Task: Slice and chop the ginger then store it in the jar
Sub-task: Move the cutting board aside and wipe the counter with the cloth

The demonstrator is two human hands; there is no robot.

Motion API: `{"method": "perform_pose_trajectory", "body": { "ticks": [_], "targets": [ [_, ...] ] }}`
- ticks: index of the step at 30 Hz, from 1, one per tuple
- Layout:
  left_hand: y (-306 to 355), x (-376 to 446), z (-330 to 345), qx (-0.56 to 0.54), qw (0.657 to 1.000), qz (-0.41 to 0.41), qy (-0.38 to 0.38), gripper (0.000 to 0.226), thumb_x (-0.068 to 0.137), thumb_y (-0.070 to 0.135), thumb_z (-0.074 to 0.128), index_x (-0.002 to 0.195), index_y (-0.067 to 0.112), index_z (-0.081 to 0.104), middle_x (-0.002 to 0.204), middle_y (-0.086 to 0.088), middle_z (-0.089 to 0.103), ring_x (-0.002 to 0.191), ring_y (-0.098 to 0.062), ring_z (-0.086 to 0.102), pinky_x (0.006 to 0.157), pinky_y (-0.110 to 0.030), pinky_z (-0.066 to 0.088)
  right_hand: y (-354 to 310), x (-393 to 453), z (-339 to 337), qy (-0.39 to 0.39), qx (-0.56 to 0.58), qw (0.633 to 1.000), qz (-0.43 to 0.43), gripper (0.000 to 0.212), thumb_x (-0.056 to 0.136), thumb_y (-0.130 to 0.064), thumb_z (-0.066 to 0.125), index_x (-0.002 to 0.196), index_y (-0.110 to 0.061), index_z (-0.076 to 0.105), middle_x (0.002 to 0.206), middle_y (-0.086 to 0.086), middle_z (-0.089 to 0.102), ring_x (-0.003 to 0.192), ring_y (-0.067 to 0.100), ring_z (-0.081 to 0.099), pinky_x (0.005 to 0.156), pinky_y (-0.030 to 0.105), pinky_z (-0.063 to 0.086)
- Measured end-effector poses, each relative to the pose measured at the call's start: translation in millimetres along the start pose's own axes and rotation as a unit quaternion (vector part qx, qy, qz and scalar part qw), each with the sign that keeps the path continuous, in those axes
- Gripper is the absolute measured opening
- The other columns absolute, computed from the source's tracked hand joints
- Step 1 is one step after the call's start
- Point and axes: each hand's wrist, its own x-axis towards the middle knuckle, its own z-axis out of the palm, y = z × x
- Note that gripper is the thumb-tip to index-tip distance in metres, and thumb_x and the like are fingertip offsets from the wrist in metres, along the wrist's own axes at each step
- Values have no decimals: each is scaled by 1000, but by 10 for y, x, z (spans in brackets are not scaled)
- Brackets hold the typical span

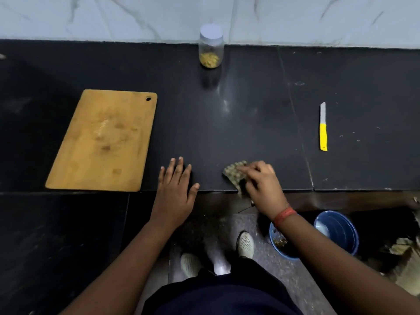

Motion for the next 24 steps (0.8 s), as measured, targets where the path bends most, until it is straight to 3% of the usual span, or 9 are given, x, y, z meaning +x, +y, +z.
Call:
{"method": "perform_pose_trajectory", "body": {
  "ticks": [3,6,9,13,14,17,20,22,24],
  "targets": [
    [-136,-92,-55,9,1000,-15,9,64,102,48,25,152,10,38,164,-12,21,154,-27,8,124,-51,8,25,429,74,70,-22,993,90,48,80,-2,55,124,-17,67,111,11,55,98,30,47,92,29,37],
    [-227,-165,-98,2,999,-26,21,62,103,47,27,152,10,38,164,-12,21,154,-27,8,124,-51,8,-58,684,264,23,-87,989,119,49,85,-8,59,133,-20,60,130,12,51,107,36,42,100,39,43],
    [-297,-230,-129,-1,999,-35,30,61,103,47,28,152,10,36,165,-12,20,154,-27,6,124,-51,7,-334,593,450,0,-97,995,2,46,85,-11,60,129,-23,62,127,8,55,99,33,45,94,37,46],
    [-389,-320,-166,2,998,-37,46,61,102,45,31,151,9,39,164,-14,22,154,-28,9,124,-51,7,-681,226,563,-107,20,987,-120,48,76,-4,57,119,-24,69,116,0,62,100,22,46,94,17,32],
    [-423,-347,-175,5,998,-39,48,62,102,45,31,151,9,39,164,-14,22,154,-29,9,124,-51,7,-730,230,552,-97,70,988,-96,47,73,-4,56,113,-23,73,112,-2,65,100,20,50,93,18,35],
    [-511,-400,-187,5,997,-55,48,63,102,47,29,152,9,37,164,-13,20,154,-29,10,124,-51,8,-724,618,528,51,154,984,76,45,72,-4,53,108,-19,74,105,-2,67,100,17,59,97,30,45],
    [-572,-436,-214,6,997,-65,48,64,102,48,26,153,10,35,165,-13,19,154,-28,7,124,-50,6,-671,1085,580,44,68,988,130,52,81,-1,52,128,-21,65,125,6,60,113,28,50,102,18,30],
    [-594,-441,-233,2,996,-71,53,64,102,48,25,153,10,35,165,-12,19,154,-28,6,124,-49,4,-669,1182,708,-12,-20,996,84,53,86,-4,53,135,-23,58,137,5,52,117,32,43,99,13,22],
    [-623,-456,-250,-2,995,-78,58,64,102,49,24,153,10,34,165,-12,19,154,-28,6,124,-49,4,-746,1081,839,-33,-95,995,-19,54,86,-6,55,136,-26,57,140,2,51,112,32,43,100,19,28]
  ]
}}
